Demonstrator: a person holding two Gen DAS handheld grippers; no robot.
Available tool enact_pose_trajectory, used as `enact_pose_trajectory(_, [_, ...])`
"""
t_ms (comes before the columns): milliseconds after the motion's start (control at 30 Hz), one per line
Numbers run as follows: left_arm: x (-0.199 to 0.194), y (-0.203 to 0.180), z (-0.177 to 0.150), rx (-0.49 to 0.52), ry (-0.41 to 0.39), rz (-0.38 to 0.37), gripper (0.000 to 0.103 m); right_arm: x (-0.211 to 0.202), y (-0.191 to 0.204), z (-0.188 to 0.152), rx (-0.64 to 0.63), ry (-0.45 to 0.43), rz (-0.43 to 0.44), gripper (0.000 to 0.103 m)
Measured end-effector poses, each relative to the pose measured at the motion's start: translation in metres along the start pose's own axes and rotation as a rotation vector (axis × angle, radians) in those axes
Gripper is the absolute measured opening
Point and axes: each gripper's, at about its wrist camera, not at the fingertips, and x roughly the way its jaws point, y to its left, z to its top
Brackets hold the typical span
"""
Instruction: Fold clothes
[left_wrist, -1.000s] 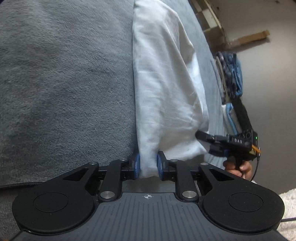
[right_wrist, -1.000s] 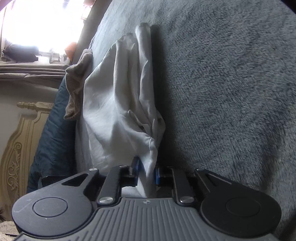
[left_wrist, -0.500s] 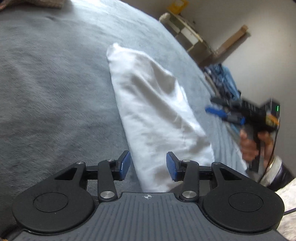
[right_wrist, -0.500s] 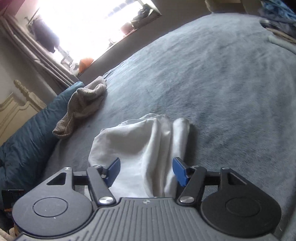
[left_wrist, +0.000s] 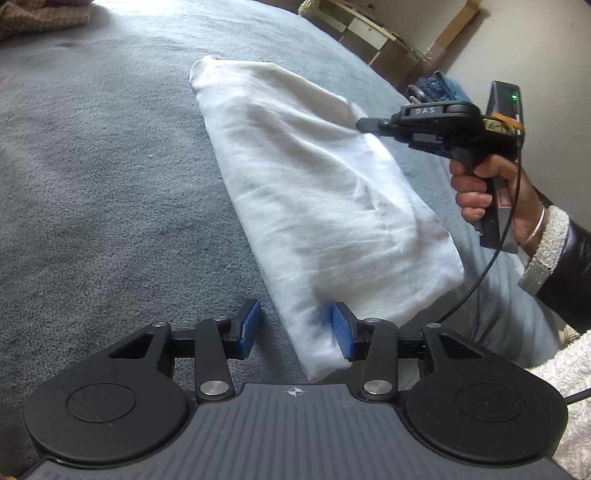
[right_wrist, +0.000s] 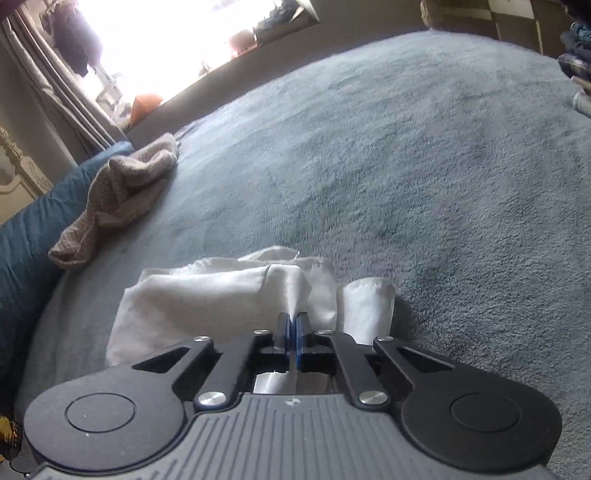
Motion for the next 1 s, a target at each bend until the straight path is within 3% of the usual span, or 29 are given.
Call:
enact_pose_trajectory(133, [0.001, -0.001, 0.000, 0.001, 0.005, 0.001, 0.044, -0.005, -0.007, -0.009, 0.002, -0.043, -0.063, 0.000])
enact_pose_trajectory(433, [0.000, -0.003, -0.001, 0.014, 0.000, 0.013, 0.045, 0.003, -0.014, -0.016, -0.055, -0.033, -0.142, 0.003])
enact_pose_trajectory(533, [0.000, -0.004, -0.001, 0.020, -0.002, 0.013, 0.045, -0.020, -0.006, -0.011, -0.069, -0.106, -0.147, 0.003])
enact_pose_trajectory(600, [0.000, -0.003, -0.002, 0.019, -0.002, 0.010, 0.045, -0.036, 0.003, -0.004, -0.090, -0.145, -0.113, 0.003])
enact_pose_trajectory(767, [0.000, 0.000, -0.002, 0.012, -0.002, 0.001, 0.045, -0.037, 0.065, 0.005, -0.308, -0.045, 0.099, 0.003])
enact_pose_trajectory(900, [0.000, 0.001, -0.002, 0.013, -0.002, -0.002, 0.045, 0.000, 0.120, 0.003, -0.489, 0.047, 0.185, 0.003])
enact_pose_trajectory(1000, [0.000, 0.001, -0.004, 0.020, -0.006, -0.003, 0.045, 0.044, 0.127, 0.003, -0.467, 0.104, 0.170, 0.003])
